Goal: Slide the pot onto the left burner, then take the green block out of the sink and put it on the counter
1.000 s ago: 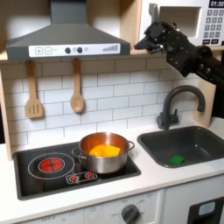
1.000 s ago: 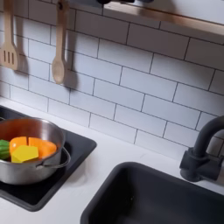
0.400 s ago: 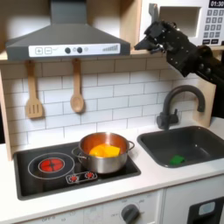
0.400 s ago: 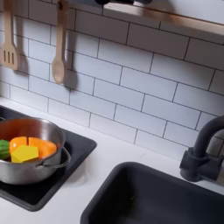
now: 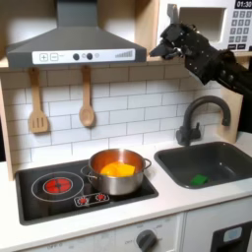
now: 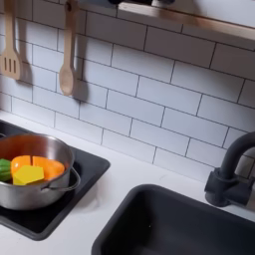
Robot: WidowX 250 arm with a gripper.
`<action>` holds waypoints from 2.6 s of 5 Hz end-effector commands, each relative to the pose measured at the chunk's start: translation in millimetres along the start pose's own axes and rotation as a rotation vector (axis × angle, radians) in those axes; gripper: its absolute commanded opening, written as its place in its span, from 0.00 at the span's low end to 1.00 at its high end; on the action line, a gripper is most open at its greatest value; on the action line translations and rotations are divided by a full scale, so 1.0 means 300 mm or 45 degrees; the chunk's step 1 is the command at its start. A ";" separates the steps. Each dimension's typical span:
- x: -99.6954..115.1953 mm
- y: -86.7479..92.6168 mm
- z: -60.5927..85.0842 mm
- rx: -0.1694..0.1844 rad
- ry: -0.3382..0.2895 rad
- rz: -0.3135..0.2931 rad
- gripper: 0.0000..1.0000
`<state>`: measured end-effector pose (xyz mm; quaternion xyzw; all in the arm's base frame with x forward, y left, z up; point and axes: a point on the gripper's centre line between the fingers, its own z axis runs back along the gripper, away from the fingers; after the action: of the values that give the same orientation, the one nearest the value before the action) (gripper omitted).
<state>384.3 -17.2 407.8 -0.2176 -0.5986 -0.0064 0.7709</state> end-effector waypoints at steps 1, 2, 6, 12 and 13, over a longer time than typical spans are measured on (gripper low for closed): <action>0.004 0.011 -0.011 0.008 0.031 0.020 1.00; -0.005 -0.001 0.001 -0.014 0.104 0.050 1.00; -0.114 0.088 0.122 0.153 0.663 0.035 1.00; -0.489 0.291 0.355 0.315 1.211 -0.150 1.00; -0.516 0.352 0.396 0.330 1.245 -0.157 1.00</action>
<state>260.1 79.0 255.1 -0.0570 -0.1798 -0.0792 0.9788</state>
